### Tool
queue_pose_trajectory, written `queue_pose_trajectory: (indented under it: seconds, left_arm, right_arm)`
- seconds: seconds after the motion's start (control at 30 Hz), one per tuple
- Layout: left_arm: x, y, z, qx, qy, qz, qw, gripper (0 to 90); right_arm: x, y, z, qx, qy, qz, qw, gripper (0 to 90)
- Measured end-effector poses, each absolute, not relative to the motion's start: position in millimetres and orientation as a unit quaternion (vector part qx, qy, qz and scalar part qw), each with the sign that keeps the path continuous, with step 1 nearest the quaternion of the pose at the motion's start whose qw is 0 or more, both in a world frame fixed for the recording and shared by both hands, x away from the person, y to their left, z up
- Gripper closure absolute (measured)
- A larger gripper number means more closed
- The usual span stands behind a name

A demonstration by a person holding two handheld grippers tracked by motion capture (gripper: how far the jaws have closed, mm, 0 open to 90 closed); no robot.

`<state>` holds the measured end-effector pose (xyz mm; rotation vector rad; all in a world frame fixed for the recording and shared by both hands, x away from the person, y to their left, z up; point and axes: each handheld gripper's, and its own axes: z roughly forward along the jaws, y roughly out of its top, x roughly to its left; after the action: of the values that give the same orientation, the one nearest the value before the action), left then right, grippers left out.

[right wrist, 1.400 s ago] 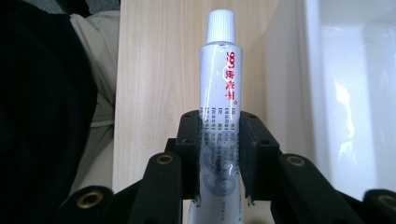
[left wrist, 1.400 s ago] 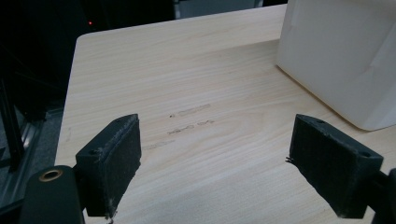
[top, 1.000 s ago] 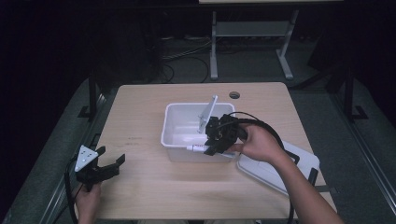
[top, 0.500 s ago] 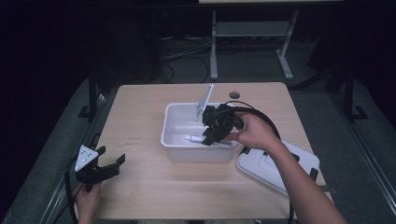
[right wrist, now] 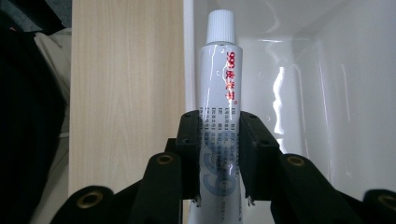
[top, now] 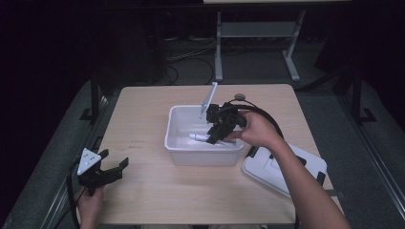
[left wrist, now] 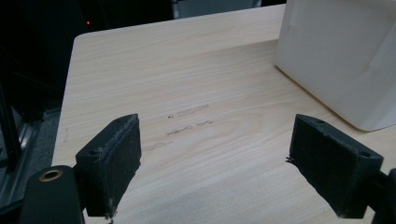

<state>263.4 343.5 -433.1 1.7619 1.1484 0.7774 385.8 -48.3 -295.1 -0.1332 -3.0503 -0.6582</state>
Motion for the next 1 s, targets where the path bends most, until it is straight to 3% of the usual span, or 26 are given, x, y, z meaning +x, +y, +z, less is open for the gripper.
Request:
queue_pose_trajectory:
  seconds: [1.0]
  left_arm:
    - [263, 344, -433, 0.707, 0.462, 0.313, 0.435, 16.1]
  right_arm:
    - [405, -50, -327, -0.069, -0.977, -0.199, 0.028, 71.0]
